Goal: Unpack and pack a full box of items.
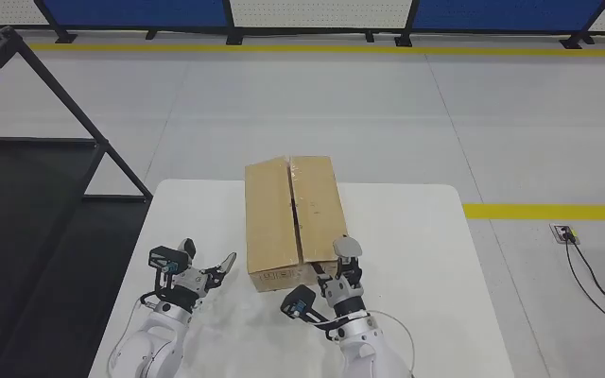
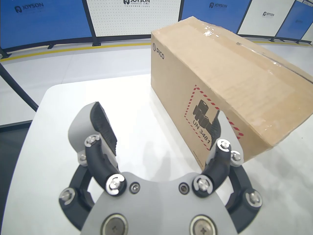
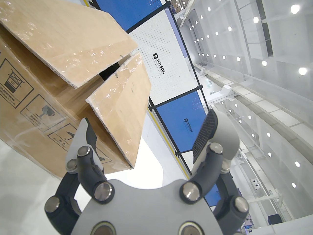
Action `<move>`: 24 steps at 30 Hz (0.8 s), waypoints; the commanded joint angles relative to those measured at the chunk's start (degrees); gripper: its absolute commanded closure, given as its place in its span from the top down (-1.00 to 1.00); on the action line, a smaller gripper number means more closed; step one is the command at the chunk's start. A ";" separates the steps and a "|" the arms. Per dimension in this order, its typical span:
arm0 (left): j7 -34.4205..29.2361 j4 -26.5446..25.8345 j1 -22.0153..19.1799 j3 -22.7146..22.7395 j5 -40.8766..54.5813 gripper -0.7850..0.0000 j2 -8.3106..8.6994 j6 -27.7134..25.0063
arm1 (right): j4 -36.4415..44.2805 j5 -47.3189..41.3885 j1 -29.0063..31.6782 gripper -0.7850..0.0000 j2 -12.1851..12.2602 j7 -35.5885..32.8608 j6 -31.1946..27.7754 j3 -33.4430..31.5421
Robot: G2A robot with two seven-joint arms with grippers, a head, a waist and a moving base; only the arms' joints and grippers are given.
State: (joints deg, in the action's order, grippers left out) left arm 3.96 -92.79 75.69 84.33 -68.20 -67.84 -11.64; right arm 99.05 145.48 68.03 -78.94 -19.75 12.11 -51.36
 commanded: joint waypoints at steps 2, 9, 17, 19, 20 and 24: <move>-0.06 -0.01 -0.11 -0.03 -0.15 1.00 -0.02 -0.10 | -0.75 -0.21 -0.49 1.00 -0.38 -0.14 0.16 0.01; -0.06 0.16 -0.18 0.00 -0.73 1.00 -0.06 0.02 | -2.69 -0.35 -1.39 0.53 -1.38 -0.43 1.20 0.48; 0.12 -0.13 -0.10 0.07 -1.56 1.00 -0.07 -0.19 | -5.02 -1.28 -2.21 -0.19 -2.43 -0.28 1.91 0.54; 0.05 -0.28 -0.12 0.01 -1.73 1.00 -0.08 -0.21 | -5.29 -1.26 -2.28 -0.36 -2.62 -0.08 1.93 0.42; 0.02 -0.33 -0.13 -0.02 -1.86 1.00 -0.09 -0.26 | -5.38 -1.32 -2.28 -0.42 -2.70 0.05 1.89 0.35; -0.17 -0.34 -0.25 -0.18 -2.16 1.00 -0.13 -0.16 | -5.86 -1.14 -2.35 -0.61 -3.02 0.44 1.88 -0.05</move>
State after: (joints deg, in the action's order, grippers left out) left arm 3.81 -93.15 75.47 84.22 -70.22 -67.96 -11.86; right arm 93.30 144.31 65.70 -81.90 -19.40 13.99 -51.32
